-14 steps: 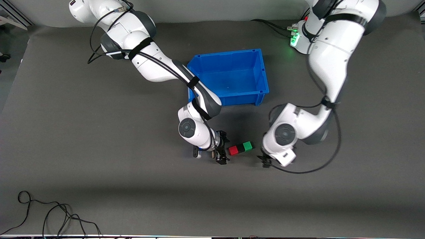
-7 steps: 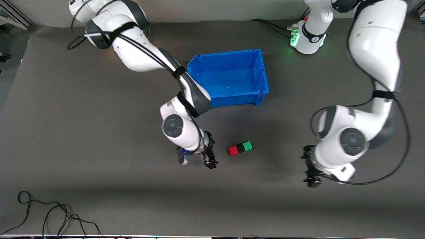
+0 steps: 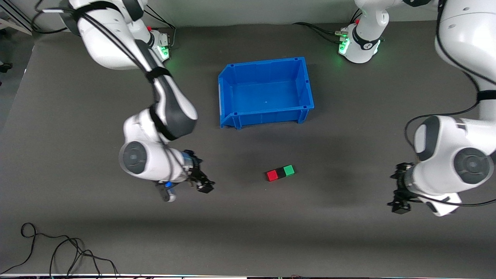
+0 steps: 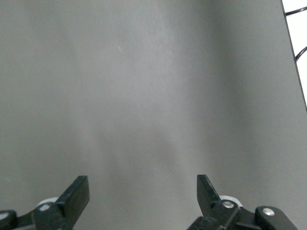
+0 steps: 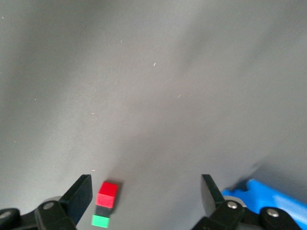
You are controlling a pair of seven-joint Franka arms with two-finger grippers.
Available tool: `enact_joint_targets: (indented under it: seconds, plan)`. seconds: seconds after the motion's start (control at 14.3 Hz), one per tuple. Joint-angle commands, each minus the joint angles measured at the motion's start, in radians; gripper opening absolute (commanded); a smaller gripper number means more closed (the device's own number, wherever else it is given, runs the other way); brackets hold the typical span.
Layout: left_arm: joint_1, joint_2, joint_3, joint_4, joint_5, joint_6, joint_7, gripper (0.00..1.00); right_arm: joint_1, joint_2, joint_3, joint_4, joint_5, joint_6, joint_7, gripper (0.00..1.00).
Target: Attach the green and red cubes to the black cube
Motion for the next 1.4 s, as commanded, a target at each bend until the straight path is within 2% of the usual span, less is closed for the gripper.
enact_joint_targets:
  seconds: [0.0, 0.14, 0.28, 0.42, 0.56, 0.77, 0.91, 1.12, 1.19, 1.26, 1.33]
  plan:
    - [0.042, -0.047, -0.004, -0.016, 0.012, -0.055, 0.140, 1.00, -0.025, -0.108, -0.011, -0.075, -0.045, -0.106, -0.099, 1.00]
    - [0.085, -0.084, -0.006, -0.016, 0.010, -0.112, 0.272, 1.00, -0.013, -0.175, -0.042, -0.111, -0.098, -0.195, -0.248, 1.00]
    - [0.128, -0.134, -0.008, -0.013, 0.007, -0.195, 0.420, 1.00, -0.016, -0.301, -0.048, -0.243, -0.187, -0.182, -0.381, 1.00]
    - [0.182, -0.193, -0.009, -0.012, -0.004, -0.271, 0.574, 1.00, -0.018, -0.388, -0.057, -0.326, -0.276, -0.183, -0.428, 1.00]
    - [0.234, -0.240, -0.014, 0.019, -0.010, -0.359, 0.723, 1.00, -0.021, -0.450, -0.057, -0.377, -0.278, -0.185, -0.460, 1.00]
    - [0.245, -0.244, -0.006, 0.152, -0.008, -0.517, 0.821, 1.00, -0.019, -0.529, -0.066, -0.411, -0.280, -0.181, -0.572, 1.00]
    - [0.245, -0.244, -0.008, 0.188, -0.011, -0.552, 0.834, 1.00, -0.030, -0.583, -0.076, -0.440, -0.280, -0.186, -0.696, 1.00]
    - [0.244, -0.245, -0.011, 0.217, -0.024, -0.592, 0.832, 1.00, -0.113, -0.657, -0.062, -0.466, -0.278, -0.214, -0.875, 1.00]
    - [0.243, -0.245, -0.015, 0.218, -0.025, -0.591, 0.840, 1.00, -0.137, -0.672, -0.050, -0.467, -0.278, -0.249, -0.934, 1.00]
    - [0.233, -0.244, -0.018, 0.218, -0.031, -0.579, 0.840, 1.00, -0.195, -0.691, -0.012, -0.466, -0.280, -0.261, -0.963, 1.00]
    - [0.242, -0.242, -0.018, 0.217, -0.066, -0.577, 0.846, 1.00, -0.287, -0.700, 0.084, -0.460, -0.290, -0.278, -0.982, 1.00]
